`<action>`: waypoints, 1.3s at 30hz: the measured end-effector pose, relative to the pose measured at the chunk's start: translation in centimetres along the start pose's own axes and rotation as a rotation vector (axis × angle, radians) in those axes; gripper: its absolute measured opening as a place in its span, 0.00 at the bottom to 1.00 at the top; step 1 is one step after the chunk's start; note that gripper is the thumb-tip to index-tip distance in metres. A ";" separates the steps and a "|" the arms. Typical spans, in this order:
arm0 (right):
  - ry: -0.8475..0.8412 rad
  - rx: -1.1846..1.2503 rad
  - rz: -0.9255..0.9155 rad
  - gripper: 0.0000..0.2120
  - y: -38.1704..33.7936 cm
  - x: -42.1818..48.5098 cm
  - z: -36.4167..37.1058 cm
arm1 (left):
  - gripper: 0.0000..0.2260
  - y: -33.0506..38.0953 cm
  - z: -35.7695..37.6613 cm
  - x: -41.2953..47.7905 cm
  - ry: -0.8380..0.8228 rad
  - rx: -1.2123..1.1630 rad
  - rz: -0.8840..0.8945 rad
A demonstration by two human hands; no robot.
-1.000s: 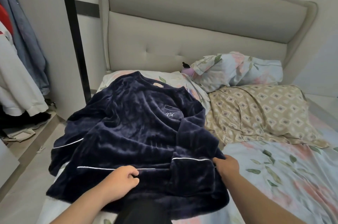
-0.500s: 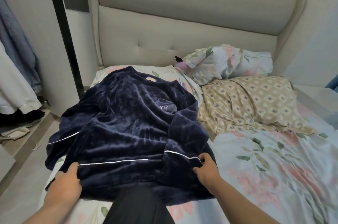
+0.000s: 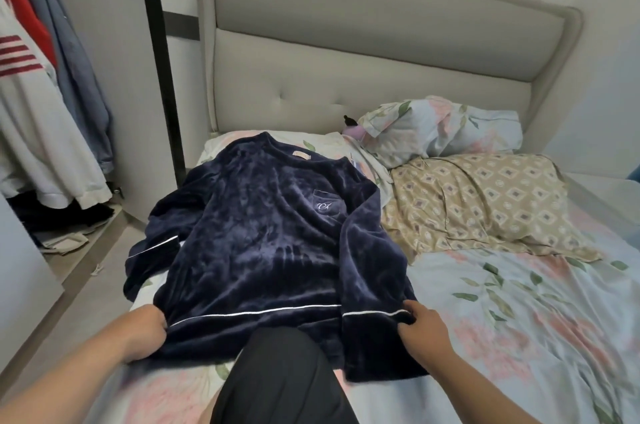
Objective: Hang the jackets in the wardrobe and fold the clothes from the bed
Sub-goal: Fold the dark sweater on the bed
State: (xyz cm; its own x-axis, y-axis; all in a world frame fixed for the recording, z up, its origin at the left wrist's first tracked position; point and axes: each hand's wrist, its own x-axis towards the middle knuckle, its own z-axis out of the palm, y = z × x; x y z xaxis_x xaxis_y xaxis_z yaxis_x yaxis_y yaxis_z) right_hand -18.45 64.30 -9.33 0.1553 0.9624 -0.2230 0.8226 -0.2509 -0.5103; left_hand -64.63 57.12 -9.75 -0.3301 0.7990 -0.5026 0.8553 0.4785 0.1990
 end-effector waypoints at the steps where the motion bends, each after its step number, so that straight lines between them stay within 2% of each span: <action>1: 0.050 -0.022 -0.031 0.24 -1.3 -0.1 0.1 | 0.10 -0.2 0.1 -0.1 0.038 -0.045 0.010; 3: 0.105 -0.046 -0.151 0.19 -4.6 -0.3 0.6 | 0.10 -0.8 0.5 0.0 0.151 -0.166 0.033; 5: 0.088 -0.040 -0.282 0.14 -8.5 -0.3 1.7 | 0.13 -1.5 1.1 -0.1 0.268 -0.325 0.040; 9: -0.096 -0.007 -0.508 0.16 -16.3 -0.2 5.9 | 0.15 -3.3 1.9 0.8 0.396 -0.579 0.047; 12: -0.251 -0.045 -0.623 0.18 -21.7 0.1 9.9 | 0.11 -4.0 1.3 2.1 0.443 -0.839 -0.050; 15: -0.356 -0.078 -0.693 0.21 -26.1 0.6 13.7 | 0.04 -4.4 0.6 4.1 0.441 -1.026 -0.141; 16: -0.377 -0.086 -0.712 0.21 -27.4 0.9 15.0 | 0.04 -4.6 0.3 5.0 0.418 -1.088 -0.180; 18: -0.398 -0.108 -0.756 0.23 -29.6 1.5 17.5 | 0.10 -5.1 0.0 6.8 0.374 -1.213 -0.246; 21: -0.423 -0.129 -0.810 0.25 -32.3 2.3 20.9 | 0.11 -5.6 -0.6 9.4 0.313 -1.365 -0.298; 23: -0.440 -0.108 -0.804 0.26 -33.6 2.9 23.1 | 0.14 -5.7 -0.9 11.4 0.237 -1.487 -0.331; 27: -0.460 -0.037 -0.626 0.27 -35.0 4.2 26.5 | 0.18 -5.9 -0.9 14.7 0.109 -1.742 -0.398; 30: -0.457 0.010 -0.549 0.22 -34.8 4.7 28.3 | 0.19 -6.2 -0.3 15.7 -0.026 -1.896 -0.524; 32: -0.432 0.048 -0.471 0.13 -34.8 4.9 29.0 | 0.20 -6.3 0.0 16.0 -0.140 -2.038 -0.550; 33: -0.422 0.053 -0.439 0.07 -34.9 5.0 29.1 | 0.18 -6.3 0.1 16.3 -0.130 -2.089 -0.553; 35: -0.407 0.078 -0.406 0.14 -35.3 4.9 29.1 | 0.14 -6.3 -0.5 16.7 0.022 -2.193 -0.568; 37: -0.424 0.135 -0.388 0.18 -35.3 4.8 28.9 | 0.10 -6.7 -2.2 16.7 0.167 -2.320 -0.512; 39: -0.478 0.178 -0.403 0.20 -35.1 4.4 28.2 | 0.11 -7.7 -4.2 16.0 0.331 -2.349 -0.437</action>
State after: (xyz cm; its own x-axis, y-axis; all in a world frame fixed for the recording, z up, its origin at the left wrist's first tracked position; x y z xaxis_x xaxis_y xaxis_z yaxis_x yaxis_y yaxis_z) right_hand -62.05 74.40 -15.87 -0.4408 0.8426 -0.3095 0.6562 0.0672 -0.7516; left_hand -78.18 67.79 -15.79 -0.5167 0.4786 -0.7099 -0.8489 -0.1790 0.4973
